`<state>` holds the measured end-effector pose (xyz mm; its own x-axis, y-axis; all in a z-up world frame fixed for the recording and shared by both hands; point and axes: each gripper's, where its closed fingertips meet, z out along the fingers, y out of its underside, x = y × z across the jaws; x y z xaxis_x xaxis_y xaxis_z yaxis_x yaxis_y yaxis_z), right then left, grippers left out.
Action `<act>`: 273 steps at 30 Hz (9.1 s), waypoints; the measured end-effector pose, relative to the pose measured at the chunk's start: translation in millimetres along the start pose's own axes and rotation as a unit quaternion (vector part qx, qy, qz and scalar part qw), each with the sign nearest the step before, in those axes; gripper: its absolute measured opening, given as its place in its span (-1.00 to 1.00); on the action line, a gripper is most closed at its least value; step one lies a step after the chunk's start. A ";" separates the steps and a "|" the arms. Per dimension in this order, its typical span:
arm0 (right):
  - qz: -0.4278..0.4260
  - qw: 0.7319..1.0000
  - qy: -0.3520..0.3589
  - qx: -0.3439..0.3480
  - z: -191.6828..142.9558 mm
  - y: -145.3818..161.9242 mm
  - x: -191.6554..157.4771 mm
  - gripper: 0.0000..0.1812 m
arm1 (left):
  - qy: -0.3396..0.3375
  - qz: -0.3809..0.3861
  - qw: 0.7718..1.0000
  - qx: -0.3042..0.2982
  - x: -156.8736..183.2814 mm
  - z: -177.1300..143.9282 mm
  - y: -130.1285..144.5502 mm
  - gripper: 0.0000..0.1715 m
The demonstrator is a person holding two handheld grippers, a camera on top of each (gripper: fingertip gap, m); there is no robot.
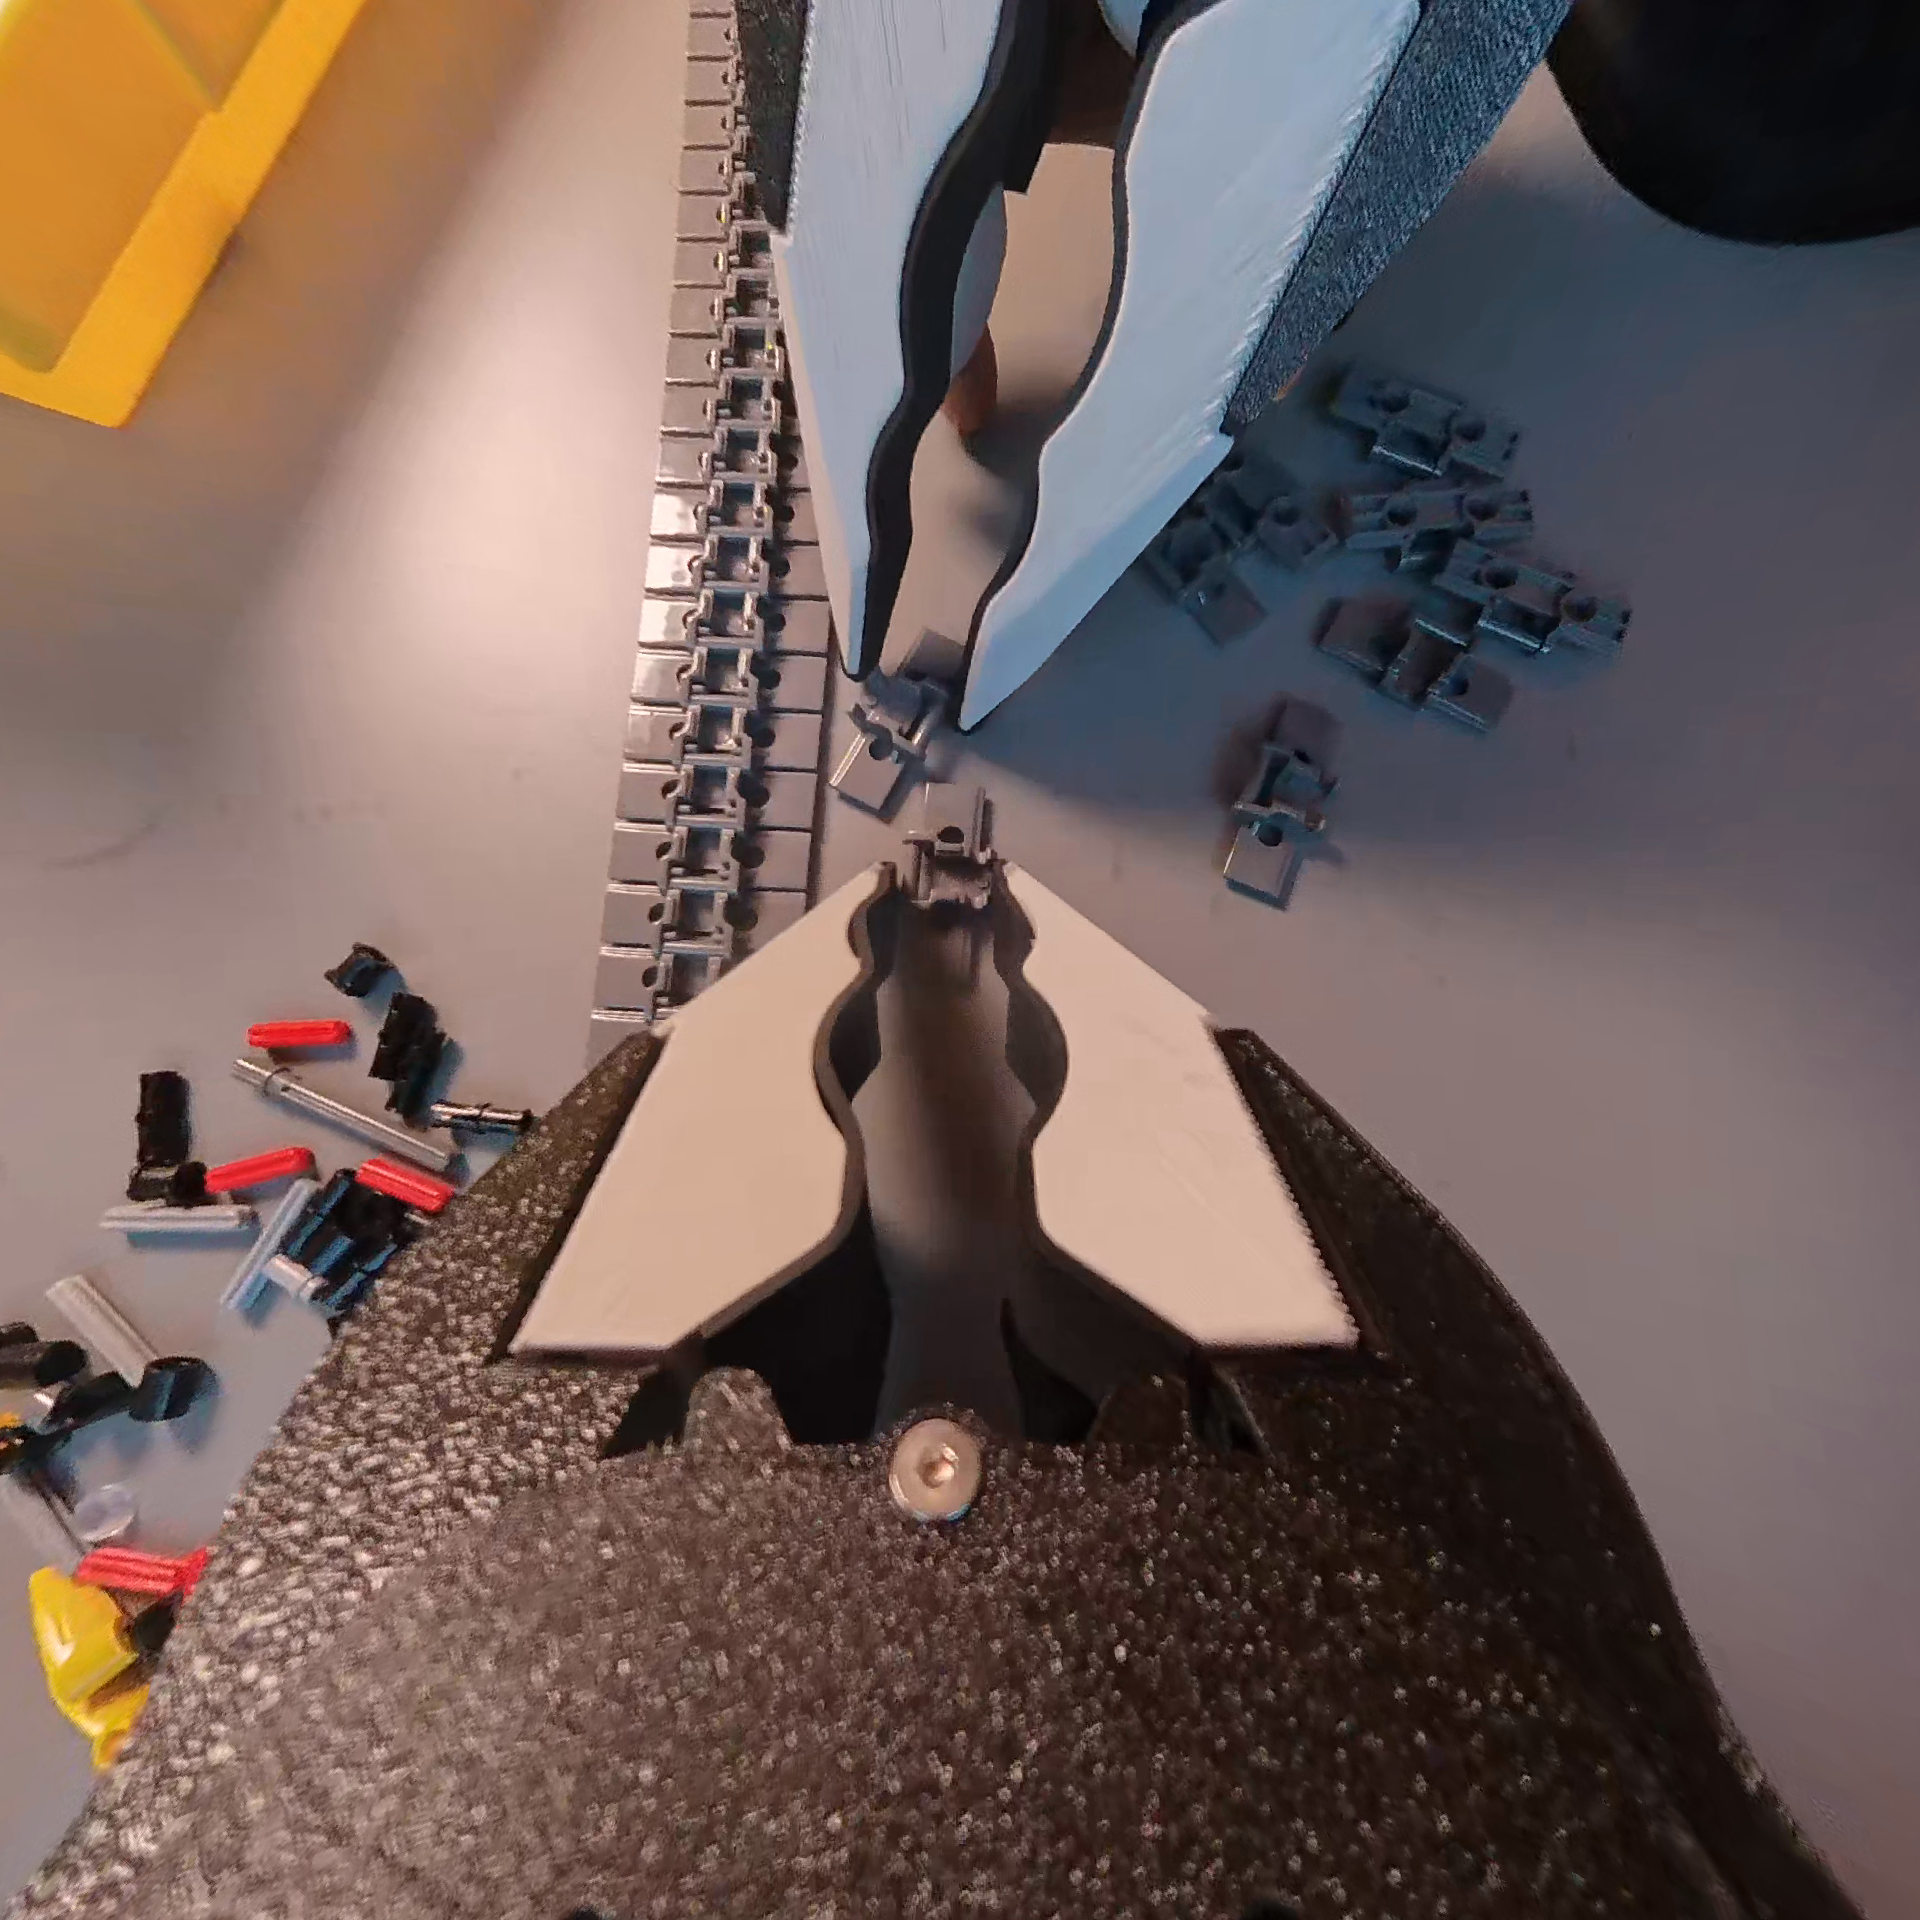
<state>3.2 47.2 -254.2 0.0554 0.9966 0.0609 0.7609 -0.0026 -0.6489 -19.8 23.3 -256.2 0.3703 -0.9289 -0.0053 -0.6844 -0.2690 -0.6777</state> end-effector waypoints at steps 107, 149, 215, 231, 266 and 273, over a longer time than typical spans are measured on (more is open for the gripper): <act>-0.234 0.933 0.171 0.212 -55.3 -80.3 -17.8 -0.87 | 0.201 -0.333 0.865 0.317 7.3 -67.2 -78.6 -0.98; -0.270 0.931 0.180 0.169 -44.0 -73.2 -21.1 -0.80 | 0.144 -0.278 0.916 0.252 -2.9 -61.5 -55.9 -0.79; -0.115 0.970 0.086 0.198 -55.8 -65.8 -17.9 -0.76 | 0.000 -0.202 0.940 0.273 -55.2 -100.3 -51.1 -0.98; -0.135 0.977 -0.157 -0.052 -35.9 31.9 -86.8 -0.73 | -0.575 -0.306 0.757 0.052 -228.8 -266.5 157.9 -0.98; -0.206 0.920 0.218 0.254 -86.3 -87.1 -5.9 -0.84 | 0.134 -0.211 0.923 0.292 3.7 -75.5 -91.1 -0.96; -0.167 0.920 0.237 0.264 -98.2 -87.8 10.8 -0.67 | -0.199 -0.202 0.899 0.334 -97.1 -144.5 -73.0 -0.97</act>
<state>0.5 50.1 -122.1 0.2465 0.7867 0.5660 0.3742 0.4615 -0.8044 -96.6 96.3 -100.0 0.7903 -0.5891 0.1686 0.0371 -0.2286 -0.9728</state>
